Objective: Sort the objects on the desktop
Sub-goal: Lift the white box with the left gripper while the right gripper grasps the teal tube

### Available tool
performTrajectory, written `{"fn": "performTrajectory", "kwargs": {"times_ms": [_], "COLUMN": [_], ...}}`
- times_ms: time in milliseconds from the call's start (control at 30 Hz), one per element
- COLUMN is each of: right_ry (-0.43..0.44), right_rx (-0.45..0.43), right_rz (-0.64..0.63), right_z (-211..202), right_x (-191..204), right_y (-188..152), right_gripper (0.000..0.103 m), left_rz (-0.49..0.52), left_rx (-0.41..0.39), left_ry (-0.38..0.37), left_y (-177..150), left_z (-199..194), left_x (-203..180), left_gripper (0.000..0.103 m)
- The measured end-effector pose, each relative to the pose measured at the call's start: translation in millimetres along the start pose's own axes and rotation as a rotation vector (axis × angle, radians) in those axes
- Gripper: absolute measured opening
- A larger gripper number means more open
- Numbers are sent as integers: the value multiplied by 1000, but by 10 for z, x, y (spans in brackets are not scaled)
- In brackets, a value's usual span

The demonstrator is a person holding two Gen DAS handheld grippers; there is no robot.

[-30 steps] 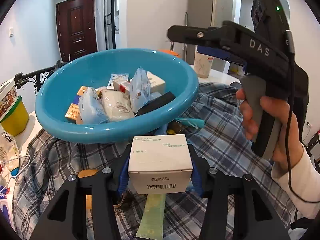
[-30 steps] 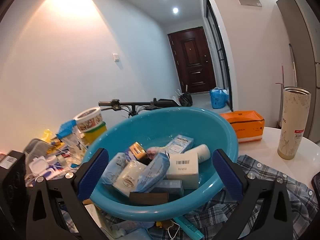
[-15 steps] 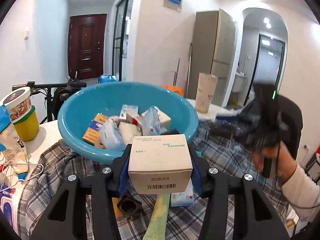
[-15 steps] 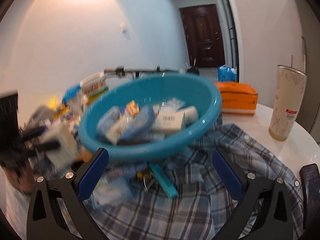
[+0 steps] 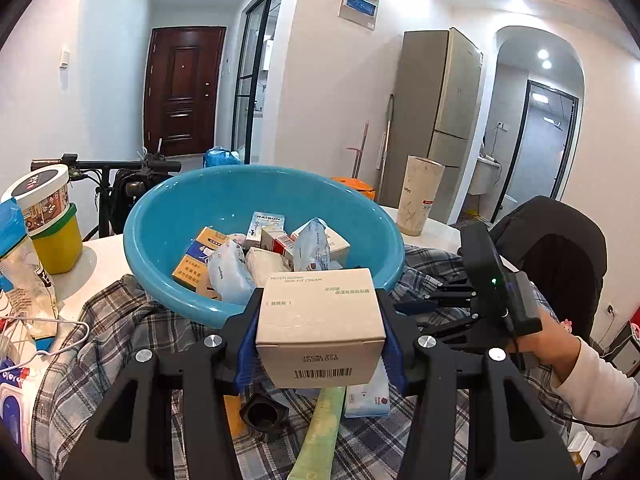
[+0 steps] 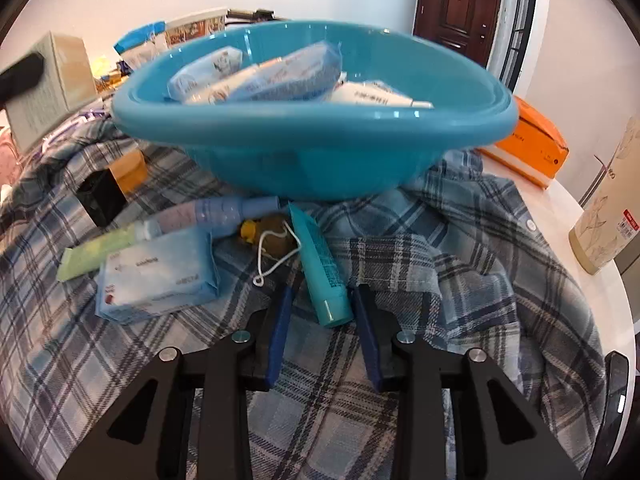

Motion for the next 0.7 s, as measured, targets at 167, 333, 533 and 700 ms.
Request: {"fn": "performTrajectory", "kwargs": {"times_ms": [167, 333, 533, 700], "right_ry": [-16, -11, -10, -22], "right_rx": [15, -14, -77, -139], "right_rz": [-13, 15, 61, 102], "right_z": [-1, -90, -316, -387], "right_x": [7, -39, -116, -197], "right_y": [37, -30, -69, -49], "right_gripper": [17, 17, 17, 17], "left_rz": [-8, -22, -25, -21], "left_rx": [-22, -41, -53, -49], "left_ry": [31, 68, 119, 175], "left_y": [25, 57, 92, 167], "left_z": [-13, -31, -41, 3], "left_x": [10, 66, 120, 122], "left_gripper": [54, 54, 54, 54]}}
Point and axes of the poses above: each gripper's, at about its wrist camera, not at the fingertips, and z roughly the way its jaws point, x to its left, y to its top, the point moved 5 cm from there along z, roughly the way its jaws point, and after that the axes turned 1 degree about z, right-handed, at the moved point
